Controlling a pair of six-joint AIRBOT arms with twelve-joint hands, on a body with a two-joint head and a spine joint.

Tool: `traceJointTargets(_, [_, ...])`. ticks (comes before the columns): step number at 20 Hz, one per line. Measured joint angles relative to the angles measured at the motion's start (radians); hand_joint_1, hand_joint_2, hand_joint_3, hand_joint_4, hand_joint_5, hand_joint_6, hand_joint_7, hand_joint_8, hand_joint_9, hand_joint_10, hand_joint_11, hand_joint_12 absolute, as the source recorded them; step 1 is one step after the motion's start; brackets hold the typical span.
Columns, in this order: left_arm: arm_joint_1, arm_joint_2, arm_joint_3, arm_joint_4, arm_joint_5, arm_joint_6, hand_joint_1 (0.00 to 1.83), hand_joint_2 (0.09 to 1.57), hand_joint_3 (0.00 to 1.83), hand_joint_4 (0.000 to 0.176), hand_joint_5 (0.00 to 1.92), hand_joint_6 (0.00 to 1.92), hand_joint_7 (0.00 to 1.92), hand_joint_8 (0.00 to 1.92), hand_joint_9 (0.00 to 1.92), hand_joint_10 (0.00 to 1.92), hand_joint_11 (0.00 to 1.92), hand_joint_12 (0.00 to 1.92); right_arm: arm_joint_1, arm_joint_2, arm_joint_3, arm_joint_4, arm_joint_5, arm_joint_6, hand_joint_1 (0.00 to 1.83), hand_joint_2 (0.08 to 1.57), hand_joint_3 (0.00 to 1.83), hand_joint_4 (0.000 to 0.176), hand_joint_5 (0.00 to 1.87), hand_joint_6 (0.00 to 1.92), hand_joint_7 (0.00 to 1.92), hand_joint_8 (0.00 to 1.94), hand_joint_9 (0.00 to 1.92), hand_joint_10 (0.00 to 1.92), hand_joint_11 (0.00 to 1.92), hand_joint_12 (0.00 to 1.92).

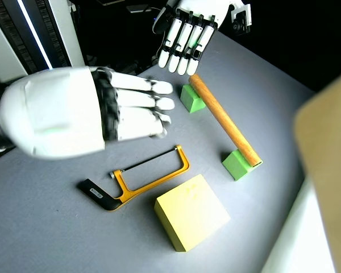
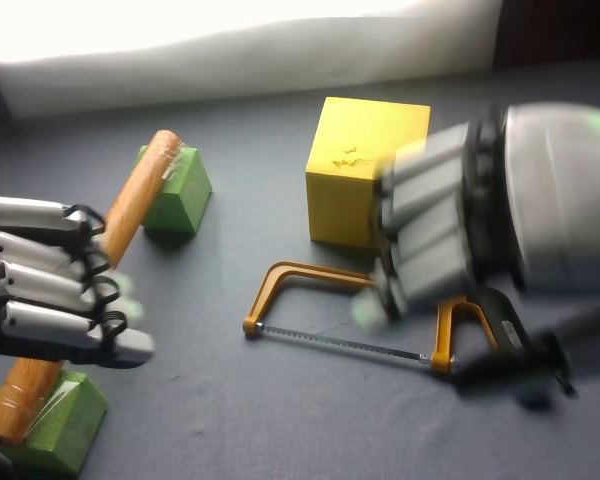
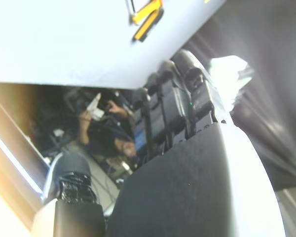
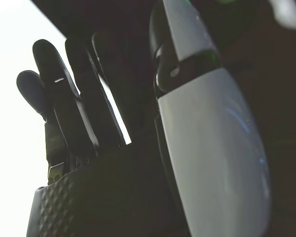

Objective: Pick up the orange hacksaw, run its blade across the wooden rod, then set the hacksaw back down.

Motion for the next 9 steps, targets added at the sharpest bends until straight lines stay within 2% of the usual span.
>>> traceJointTargets(1, [0.000,0.000,0.008,0.002,-0.006,-0.001,0.34,1.27,0.00,0.000,0.90,0.38,0.87,0.90,0.76,1.27,0.55,1.64,0.022,-0.013,0.039,-0.113,0.100,0.011,0.48,1.29,0.00,0.000,0.67,1.53,0.86,1.72,0.93,1.89,1.03,1.92])
traceJointTargets(2, [0.000,0.000,0.017,0.003,-0.010,-0.003,0.33,1.31,0.00,0.000,0.78,1.16,0.84,1.46,0.81,1.68,0.68,1.86,0.045,-0.024,0.069,-0.172,0.183,0.041,0.51,1.29,0.00,0.000,0.72,1.80,0.96,1.90,1.12,1.92,1.26,1.92])
traceJointTargets(3, [0.002,0.000,0.024,0.006,-0.014,-0.003,0.38,1.32,0.00,0.000,0.73,1.59,0.84,1.77,0.88,1.87,0.81,1.91,0.068,-0.032,0.093,-0.212,0.247,0.012,0.53,1.29,0.00,0.000,0.81,1.90,1.05,1.93,1.24,1.92,1.39,1.92])
traceJointTargets(4, [0.002,0.000,0.026,0.006,-0.020,-0.003,0.48,1.32,0.00,0.000,0.83,1.86,0.98,1.89,1.07,1.91,1.06,1.92,0.095,-0.038,0.111,-0.249,0.291,0.002,0.48,1.33,0.01,0.000,0.99,1.92,1.20,1.94,1.40,1.92,1.57,1.92])
traceJointTargets(5, [0.002,0.000,0.030,0.002,-0.034,-0.004,0.50,1.34,0.00,0.000,1.00,1.91,1.11,1.92,1.22,1.92,1.28,1.92,0.126,-0.039,0.120,-0.278,0.319,-0.014,0.40,1.38,0.02,0.000,1.18,1.92,1.33,1.94,1.53,1.92,1.72,1.92])
traceJointTargets(6, [0.002,0.002,0.034,-0.002,-0.041,-0.003,0.46,1.38,0.01,0.000,1.19,1.92,1.28,1.92,1.34,1.92,1.45,1.92,0.146,-0.032,0.117,-0.280,0.335,-0.038,0.36,1.43,0.03,0.000,1.25,1.92,1.40,1.94,1.58,1.92,1.76,1.92])
traceJointTargets(7, [0.002,0.004,0.034,0.000,-0.046,-0.003,0.42,1.39,0.01,0.000,1.26,1.92,1.33,1.92,1.40,1.92,1.53,1.92,0.153,-0.014,0.105,-0.256,0.340,-0.024,0.35,1.46,0.02,0.000,1.26,1.92,1.42,1.94,1.60,1.92,1.78,1.92])
traceJointTargets(9, [0.000,0.006,0.042,0.005,-0.050,-0.004,0.40,1.41,0.01,0.000,1.30,1.92,1.38,1.92,1.43,1.92,1.55,1.92,0.146,0.037,0.086,-0.167,0.351,-0.009,0.35,1.49,0.01,0.000,1.29,1.92,1.42,1.94,1.60,1.92,1.77,1.92])
